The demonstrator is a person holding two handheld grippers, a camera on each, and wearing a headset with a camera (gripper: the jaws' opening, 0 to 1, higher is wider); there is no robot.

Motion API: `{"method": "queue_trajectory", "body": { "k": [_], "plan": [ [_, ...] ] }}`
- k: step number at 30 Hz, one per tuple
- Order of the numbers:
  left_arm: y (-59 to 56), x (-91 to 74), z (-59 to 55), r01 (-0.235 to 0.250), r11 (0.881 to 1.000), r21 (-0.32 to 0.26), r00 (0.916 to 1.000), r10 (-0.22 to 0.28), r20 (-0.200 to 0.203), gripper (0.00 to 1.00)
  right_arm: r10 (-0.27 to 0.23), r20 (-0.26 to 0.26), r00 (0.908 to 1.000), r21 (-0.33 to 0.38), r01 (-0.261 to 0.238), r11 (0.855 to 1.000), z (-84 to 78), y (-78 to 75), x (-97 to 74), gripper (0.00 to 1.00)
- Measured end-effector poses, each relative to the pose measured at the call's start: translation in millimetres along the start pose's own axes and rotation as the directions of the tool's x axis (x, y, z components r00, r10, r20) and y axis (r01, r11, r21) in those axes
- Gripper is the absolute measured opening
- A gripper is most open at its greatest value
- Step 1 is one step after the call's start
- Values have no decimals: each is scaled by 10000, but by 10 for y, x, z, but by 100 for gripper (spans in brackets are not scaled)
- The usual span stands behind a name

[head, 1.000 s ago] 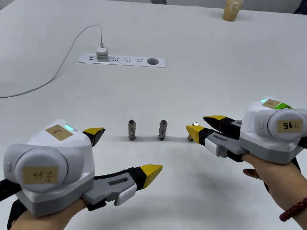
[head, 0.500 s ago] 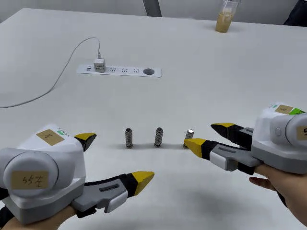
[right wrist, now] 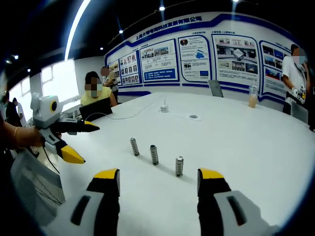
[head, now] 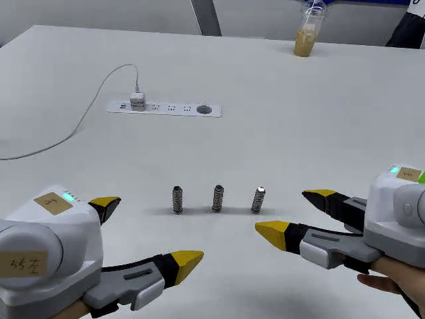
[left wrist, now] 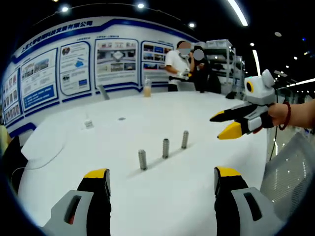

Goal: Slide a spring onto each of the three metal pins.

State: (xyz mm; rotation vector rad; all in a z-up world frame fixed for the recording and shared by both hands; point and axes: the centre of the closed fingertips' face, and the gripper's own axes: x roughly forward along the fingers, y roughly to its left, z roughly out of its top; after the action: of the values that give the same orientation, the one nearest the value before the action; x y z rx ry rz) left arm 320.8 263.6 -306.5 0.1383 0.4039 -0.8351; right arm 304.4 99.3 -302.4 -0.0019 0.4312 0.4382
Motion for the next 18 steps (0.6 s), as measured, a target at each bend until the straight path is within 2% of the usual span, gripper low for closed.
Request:
{"method": "queue_trajectory", "body": {
  "k": [6,13,18],
  "plan": [
    [5,-47,-19,-12,10000,4,10000,12,-62,90,224,182,9996,133,-226,9997,-7,83,-67,68],
    [-3,-116,-45,-27,10000,-43,9999,27,-109,93,190,22,9998,-100,-190,9998,-76,139,-146,75],
    [-16,-150,-74,-54,9999,-141,9999,52,-145,94,78,52,10000,7,-78,10000,-111,150,-220,78]
  ]
}}
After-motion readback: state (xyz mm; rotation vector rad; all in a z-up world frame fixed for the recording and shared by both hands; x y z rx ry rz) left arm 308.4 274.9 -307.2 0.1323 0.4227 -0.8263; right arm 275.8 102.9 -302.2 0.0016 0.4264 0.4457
